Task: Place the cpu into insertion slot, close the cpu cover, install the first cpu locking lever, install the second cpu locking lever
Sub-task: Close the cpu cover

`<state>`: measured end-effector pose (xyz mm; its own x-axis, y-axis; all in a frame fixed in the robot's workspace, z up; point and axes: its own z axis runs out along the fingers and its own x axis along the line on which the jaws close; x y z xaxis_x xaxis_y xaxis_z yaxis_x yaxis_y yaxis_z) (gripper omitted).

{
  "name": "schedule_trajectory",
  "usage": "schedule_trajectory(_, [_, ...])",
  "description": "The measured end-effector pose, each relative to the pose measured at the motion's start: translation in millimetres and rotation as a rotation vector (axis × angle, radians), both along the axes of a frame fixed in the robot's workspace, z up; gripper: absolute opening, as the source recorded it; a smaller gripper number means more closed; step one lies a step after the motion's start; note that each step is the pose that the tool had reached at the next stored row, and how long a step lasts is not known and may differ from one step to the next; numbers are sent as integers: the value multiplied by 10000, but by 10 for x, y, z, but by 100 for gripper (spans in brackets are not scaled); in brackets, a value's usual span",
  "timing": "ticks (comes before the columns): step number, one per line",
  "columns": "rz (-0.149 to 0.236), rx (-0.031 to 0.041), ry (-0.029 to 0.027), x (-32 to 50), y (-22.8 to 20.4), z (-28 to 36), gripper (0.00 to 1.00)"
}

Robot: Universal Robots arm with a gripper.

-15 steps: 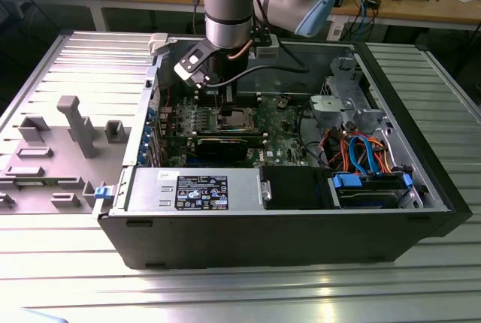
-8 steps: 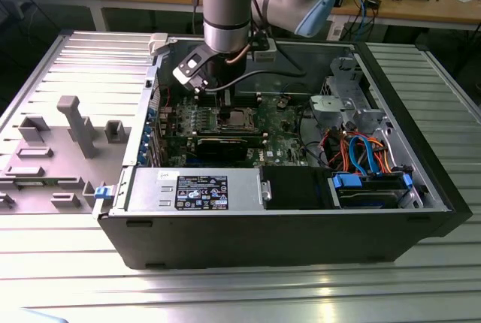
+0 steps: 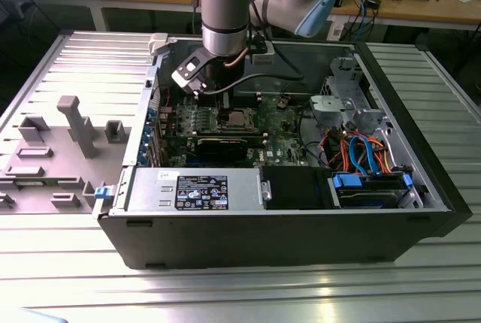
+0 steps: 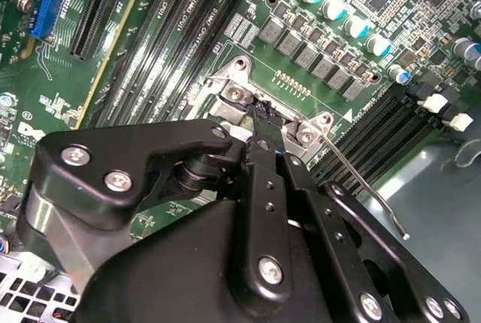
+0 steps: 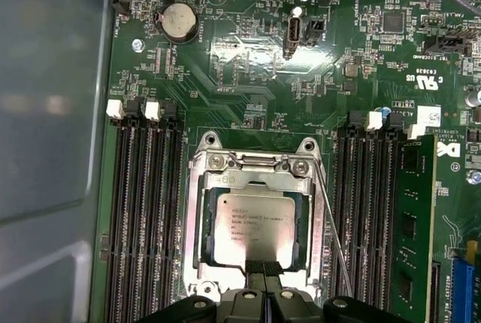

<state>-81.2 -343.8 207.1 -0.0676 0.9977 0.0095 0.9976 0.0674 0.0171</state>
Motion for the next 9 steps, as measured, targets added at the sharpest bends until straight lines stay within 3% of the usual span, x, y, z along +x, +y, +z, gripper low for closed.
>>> schedule_trajectory(2, [0,4,-3,0,1,5,11])
schedule_trajectory(5, [0,3,-3,0,1,80,11])
schedule_trajectory(7, [0,3,-6,7,1,86,11])
schedule_trajectory(9, [-1,2,-5,77,1,87,11])
